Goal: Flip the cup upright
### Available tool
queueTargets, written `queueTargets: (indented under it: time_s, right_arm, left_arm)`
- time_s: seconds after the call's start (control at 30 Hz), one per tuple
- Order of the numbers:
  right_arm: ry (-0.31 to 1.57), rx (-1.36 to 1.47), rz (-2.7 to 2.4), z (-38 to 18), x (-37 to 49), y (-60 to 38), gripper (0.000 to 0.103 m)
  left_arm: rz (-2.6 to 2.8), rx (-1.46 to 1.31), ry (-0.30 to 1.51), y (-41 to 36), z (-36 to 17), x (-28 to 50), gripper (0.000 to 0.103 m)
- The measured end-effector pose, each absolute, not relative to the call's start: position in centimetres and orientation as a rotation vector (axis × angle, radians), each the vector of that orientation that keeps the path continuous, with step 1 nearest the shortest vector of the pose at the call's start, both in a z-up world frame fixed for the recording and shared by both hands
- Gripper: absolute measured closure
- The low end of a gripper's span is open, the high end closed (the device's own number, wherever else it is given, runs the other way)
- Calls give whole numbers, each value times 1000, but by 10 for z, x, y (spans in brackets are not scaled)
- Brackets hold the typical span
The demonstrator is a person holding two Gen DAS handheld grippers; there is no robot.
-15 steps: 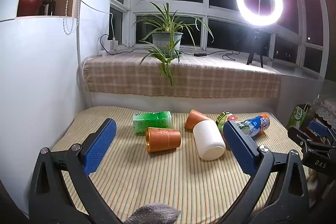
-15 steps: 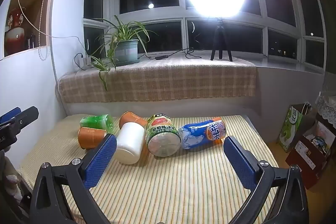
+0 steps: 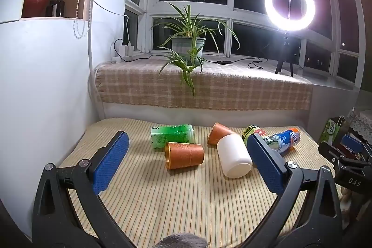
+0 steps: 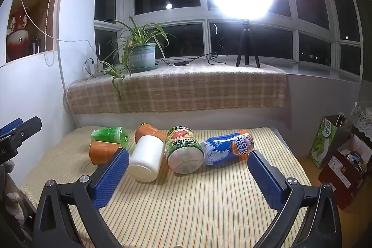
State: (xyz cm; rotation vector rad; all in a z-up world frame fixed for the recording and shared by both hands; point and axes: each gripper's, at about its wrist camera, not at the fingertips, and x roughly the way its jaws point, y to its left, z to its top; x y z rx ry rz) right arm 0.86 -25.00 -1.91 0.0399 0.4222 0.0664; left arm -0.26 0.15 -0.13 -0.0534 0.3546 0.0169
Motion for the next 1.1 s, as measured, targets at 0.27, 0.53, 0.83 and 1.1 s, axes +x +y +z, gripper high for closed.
queueTargets:
  time_s: [0.27, 0.53, 0.83, 1.1]
  right_arm:
    - [422, 41, 67, -17, 9, -247, 0]
    - [422, 43, 68, -18, 10, -248, 0]
    - [423, 49, 71, -17, 10, -250, 0]
    - [425, 49, 72, -18, 9, -250, 0]
  left_arm:
    - [18, -60, 352, 4, 1, -3, 0]
    - [17, -57, 351, 7, 4, -1, 0]
    - [19, -54, 351, 6, 6, -1, 0]
    - [18, -52, 351, 6, 6, -1, 0]
